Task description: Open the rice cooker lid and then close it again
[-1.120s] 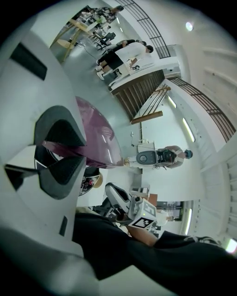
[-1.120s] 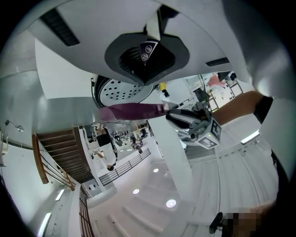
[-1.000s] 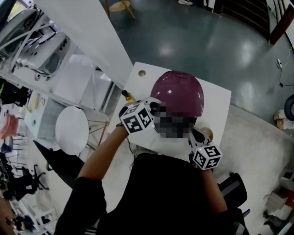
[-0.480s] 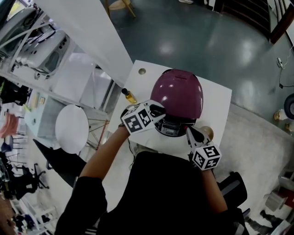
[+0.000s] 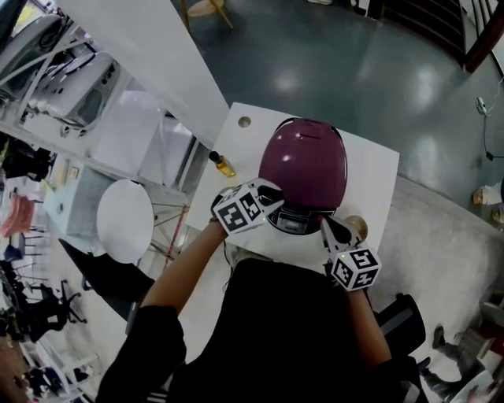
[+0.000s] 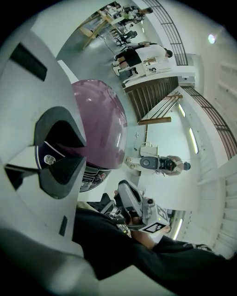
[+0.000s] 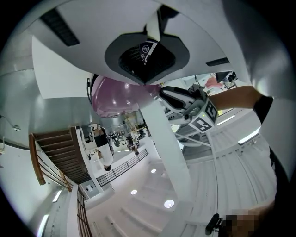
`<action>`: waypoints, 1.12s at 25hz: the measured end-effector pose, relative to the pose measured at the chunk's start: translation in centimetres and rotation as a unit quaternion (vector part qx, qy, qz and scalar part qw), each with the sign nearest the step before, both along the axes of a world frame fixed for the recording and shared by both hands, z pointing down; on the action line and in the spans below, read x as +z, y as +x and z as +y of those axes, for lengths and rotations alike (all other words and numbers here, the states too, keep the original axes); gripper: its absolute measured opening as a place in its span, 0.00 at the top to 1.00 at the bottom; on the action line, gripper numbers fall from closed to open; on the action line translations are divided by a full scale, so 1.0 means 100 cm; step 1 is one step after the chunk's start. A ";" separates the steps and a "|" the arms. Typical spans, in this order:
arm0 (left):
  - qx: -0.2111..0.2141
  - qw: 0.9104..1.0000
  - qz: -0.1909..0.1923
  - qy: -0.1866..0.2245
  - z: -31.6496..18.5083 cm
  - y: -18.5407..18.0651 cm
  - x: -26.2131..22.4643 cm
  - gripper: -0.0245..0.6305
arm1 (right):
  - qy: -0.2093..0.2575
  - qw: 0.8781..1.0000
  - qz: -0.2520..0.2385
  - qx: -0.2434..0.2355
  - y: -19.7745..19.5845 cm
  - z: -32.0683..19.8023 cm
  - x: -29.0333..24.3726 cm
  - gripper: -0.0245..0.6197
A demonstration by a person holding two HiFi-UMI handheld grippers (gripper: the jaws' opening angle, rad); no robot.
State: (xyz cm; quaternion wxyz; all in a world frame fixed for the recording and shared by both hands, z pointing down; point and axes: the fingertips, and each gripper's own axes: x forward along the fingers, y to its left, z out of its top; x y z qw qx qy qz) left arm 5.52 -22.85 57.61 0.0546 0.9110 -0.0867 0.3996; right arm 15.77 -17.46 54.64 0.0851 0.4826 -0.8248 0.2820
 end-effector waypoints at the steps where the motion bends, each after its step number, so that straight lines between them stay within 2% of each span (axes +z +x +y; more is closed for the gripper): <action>1: -0.002 1.000 0.001 -0.001 0.000 0.000 0.001 0.87 | -0.002 1.000 -0.001 0.000 0.000 0.000 0.001 0.96; 10: -0.005 1.000 -0.003 -0.023 -0.002 -0.001 0.013 0.91 | -0.010 1.000 -0.001 -0.003 -0.004 -0.004 0.007 0.96; 28: -0.019 0.999 -0.003 -0.041 -0.004 0.002 0.023 0.95 | -0.023 1.000 0.003 0.005 0.004 -0.017 0.014 0.96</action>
